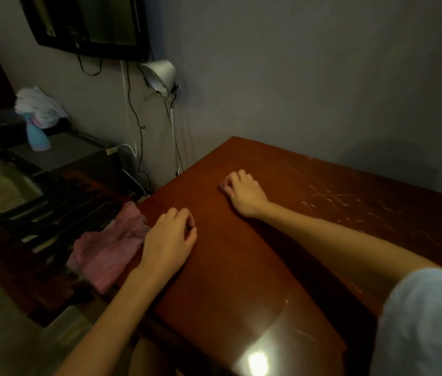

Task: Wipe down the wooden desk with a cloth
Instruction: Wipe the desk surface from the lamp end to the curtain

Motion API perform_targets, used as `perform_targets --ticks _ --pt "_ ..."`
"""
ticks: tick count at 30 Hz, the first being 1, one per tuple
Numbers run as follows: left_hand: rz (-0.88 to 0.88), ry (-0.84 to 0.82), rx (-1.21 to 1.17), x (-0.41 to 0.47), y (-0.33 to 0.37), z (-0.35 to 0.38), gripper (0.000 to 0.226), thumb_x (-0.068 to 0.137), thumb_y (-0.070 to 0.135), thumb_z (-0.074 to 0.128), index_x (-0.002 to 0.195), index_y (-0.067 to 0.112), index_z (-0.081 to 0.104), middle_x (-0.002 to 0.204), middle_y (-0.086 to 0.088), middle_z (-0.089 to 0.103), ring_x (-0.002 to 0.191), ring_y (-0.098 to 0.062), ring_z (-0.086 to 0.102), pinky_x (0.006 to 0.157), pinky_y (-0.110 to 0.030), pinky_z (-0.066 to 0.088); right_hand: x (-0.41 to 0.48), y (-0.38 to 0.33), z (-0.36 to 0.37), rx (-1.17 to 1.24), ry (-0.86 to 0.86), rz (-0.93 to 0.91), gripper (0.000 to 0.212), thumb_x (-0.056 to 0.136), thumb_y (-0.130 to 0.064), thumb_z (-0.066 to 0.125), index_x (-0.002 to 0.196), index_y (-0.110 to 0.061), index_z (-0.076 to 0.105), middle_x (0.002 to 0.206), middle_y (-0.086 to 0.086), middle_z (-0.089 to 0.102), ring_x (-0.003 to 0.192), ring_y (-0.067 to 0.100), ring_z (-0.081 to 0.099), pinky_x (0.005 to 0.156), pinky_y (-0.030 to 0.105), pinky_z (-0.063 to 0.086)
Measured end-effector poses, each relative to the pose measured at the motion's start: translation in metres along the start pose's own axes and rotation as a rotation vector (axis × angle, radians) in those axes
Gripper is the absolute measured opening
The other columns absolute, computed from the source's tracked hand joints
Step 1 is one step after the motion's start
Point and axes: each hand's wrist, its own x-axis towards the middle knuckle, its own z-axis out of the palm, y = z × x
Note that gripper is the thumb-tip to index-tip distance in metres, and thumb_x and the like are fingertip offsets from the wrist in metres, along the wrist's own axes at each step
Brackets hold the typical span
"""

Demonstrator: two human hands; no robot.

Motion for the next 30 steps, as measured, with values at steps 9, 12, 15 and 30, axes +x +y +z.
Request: perform_targets --ticks 9,12,15,30 --pt "-0.011 0.011 -0.069 0.093 0.046 0.047 0.013 0.096 0.033 0.051 0.101 0.023 0.056 0.096 0.006 0.054 0.089 -0.009 0.050 0.067 -0.022 0.045 -0.054 0.102 -0.035 -0.042 -0.011 -0.015 0.012 0.100 -0.031 0.038 0.104 -0.023 0.046 0.104 -0.005 0.041 0.096 0.016 0.043 0.081 0.029 0.035" --pt "-0.004 0.035 -0.059 0.110 0.052 0.063 0.014 0.096 0.033 0.050 0.103 0.023 0.055 0.101 0.005 0.054 0.093 -0.010 0.050 0.071 -0.024 0.048 -0.018 0.131 -0.028 -0.119 0.030 0.129 0.015 0.100 -0.028 0.038 0.107 -0.019 0.047 0.108 0.002 0.044 0.100 0.022 0.045 0.084 0.033 0.037" --pt "-0.012 0.053 -0.051 0.126 0.050 0.071 0.011 0.095 0.030 0.050 0.102 0.022 0.054 0.102 0.003 0.056 0.093 -0.012 0.051 0.074 -0.027 0.050 0.026 0.122 -0.015 -0.099 0.062 0.184 0.016 0.100 -0.028 0.037 0.107 -0.017 0.047 0.111 0.006 0.045 0.103 0.027 0.045 0.084 0.035 0.035" --pt "0.004 0.075 -0.028 0.133 0.047 0.079 0.012 0.095 0.027 0.050 0.103 0.020 0.055 0.100 0.001 0.057 0.090 -0.015 0.053 0.072 -0.030 0.050 0.022 0.166 -0.031 -0.156 0.009 0.199 0.021 0.100 -0.030 0.038 0.112 -0.016 0.048 0.111 0.004 0.045 0.101 0.022 0.045 0.084 0.032 0.034"
